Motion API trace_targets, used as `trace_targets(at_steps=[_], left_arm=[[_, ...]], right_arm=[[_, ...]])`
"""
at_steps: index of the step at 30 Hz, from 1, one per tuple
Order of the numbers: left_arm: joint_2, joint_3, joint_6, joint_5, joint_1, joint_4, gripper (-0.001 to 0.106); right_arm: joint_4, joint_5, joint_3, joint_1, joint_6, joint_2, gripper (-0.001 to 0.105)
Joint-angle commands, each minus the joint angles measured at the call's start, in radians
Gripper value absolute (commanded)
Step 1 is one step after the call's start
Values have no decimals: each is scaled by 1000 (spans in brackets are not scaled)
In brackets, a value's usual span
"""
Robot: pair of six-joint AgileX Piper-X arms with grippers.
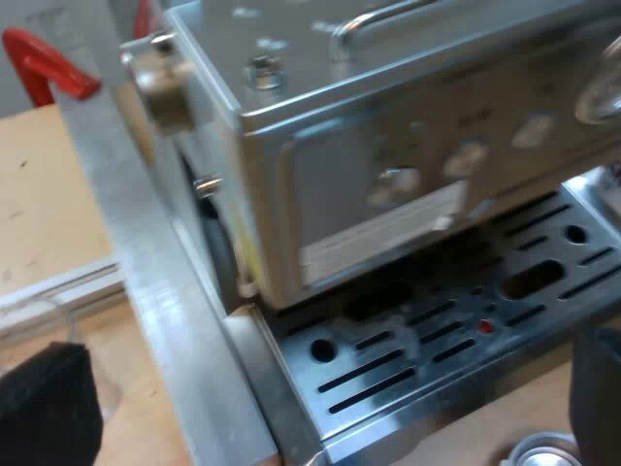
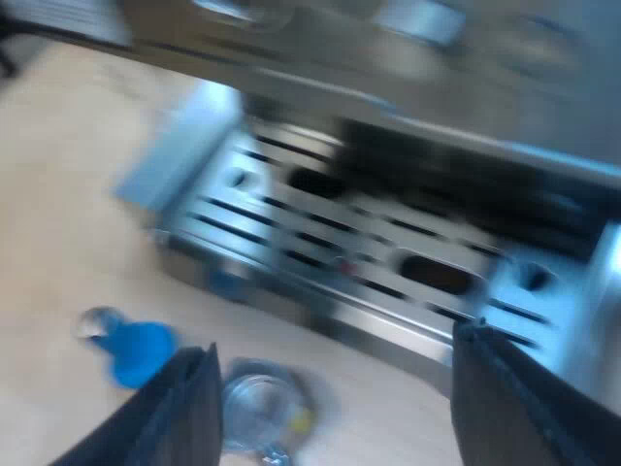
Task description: Grind coffee beans and then tamp
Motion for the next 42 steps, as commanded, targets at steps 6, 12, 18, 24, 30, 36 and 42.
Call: trace_targets(at_steps=[6, 12, 18, 24, 30, 36, 42], left_arm=[[0, -6, -19, 5, 22, 10, 105], [0, -6, -22, 2, 41, 12, 105], [0, -6, -24, 2, 134, 35, 105], [0, -6, -24, 2, 136, 62, 105], [-4, -6, -24, 2, 136, 67, 105], [-98, -6, -24, 2, 132, 88, 105], [-226, -6, -24, 2, 132, 104, 105]], right_arm=[[167, -40, -11, -245, -3, -14, 54], [253, -63, -11, -424, -108, -75, 54], [282, -78, -11, -602, -188, -164, 54], [329, -106, -11, -786, -294, -212, 54], [373, -240, -11, -952, -393, -238, 54], [388, -333, -11, -970, -413, -323, 54], [388, -384, -11, -909, -411, -440, 54]])
